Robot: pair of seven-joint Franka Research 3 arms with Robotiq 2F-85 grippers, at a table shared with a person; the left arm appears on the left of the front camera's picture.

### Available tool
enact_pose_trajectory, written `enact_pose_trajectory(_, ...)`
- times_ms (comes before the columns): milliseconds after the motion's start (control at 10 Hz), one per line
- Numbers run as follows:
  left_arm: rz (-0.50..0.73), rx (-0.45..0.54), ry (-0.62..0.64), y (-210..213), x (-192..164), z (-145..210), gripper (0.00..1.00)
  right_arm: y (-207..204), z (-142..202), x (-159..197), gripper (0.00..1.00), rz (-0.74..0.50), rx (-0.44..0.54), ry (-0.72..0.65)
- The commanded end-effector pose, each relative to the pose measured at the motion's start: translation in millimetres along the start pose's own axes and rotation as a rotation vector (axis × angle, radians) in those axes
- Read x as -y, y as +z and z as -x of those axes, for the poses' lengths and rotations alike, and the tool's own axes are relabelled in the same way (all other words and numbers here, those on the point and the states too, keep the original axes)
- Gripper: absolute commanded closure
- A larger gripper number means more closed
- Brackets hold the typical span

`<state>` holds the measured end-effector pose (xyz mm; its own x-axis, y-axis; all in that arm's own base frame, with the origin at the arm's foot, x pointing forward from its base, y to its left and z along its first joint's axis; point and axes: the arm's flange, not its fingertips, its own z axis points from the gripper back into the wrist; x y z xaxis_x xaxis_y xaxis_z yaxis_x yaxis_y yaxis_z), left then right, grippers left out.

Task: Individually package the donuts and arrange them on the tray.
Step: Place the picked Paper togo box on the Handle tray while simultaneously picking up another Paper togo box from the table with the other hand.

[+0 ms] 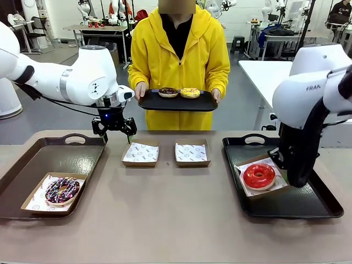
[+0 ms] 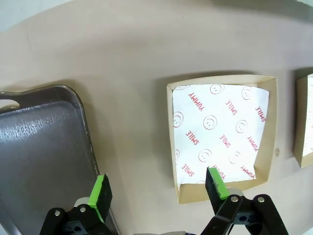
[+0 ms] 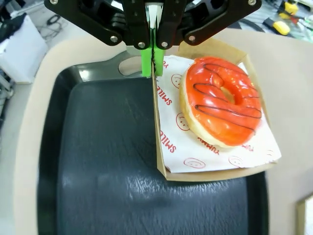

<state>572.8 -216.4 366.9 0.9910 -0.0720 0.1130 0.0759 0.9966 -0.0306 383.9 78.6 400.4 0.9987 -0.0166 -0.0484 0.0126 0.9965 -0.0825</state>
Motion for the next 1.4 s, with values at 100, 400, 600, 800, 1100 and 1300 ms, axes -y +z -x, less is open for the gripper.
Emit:
enact_pose_trajectory(100,-0.031,-0.002,0.0,-18.4,4.5,3.6,0.0,-13.4,12.1,6.2,0.99,-0.012,0.004,0.004)
enact_pose_trajectory(400,-0.033,-0.006,-0.017,-26.5,13.8,1.4,0.0,-24.2,9.7,9.0,0.99,-0.03,-0.01,-0.001)
enact_pose_trajectory(600,-0.033,-0.007,-0.02,-30.1,14.8,0.5,0.0,-27.3,5.0,10.6,0.99,-0.061,-0.002,-0.034)
enact_pose_trajectory(800,-0.033,-0.013,-0.025,-34.5,14.8,-0.8,0.0,-30.3,0.8,8.8,0.99,-0.07,-0.002,-0.043)
enact_pose_trajectory(1100,-0.013,0.007,-0.011,-38.4,14.9,-6.5,0.0,-34.1,-3.1,8.2,0.99,-0.087,0.004,-0.059)
enact_pose_trajectory(1300,0.004,0.015,0.008,-40.8,13.5,-10.8,0.59,-35.6,-3.7,9.1,0.39,-0.09,0.009,-0.056)
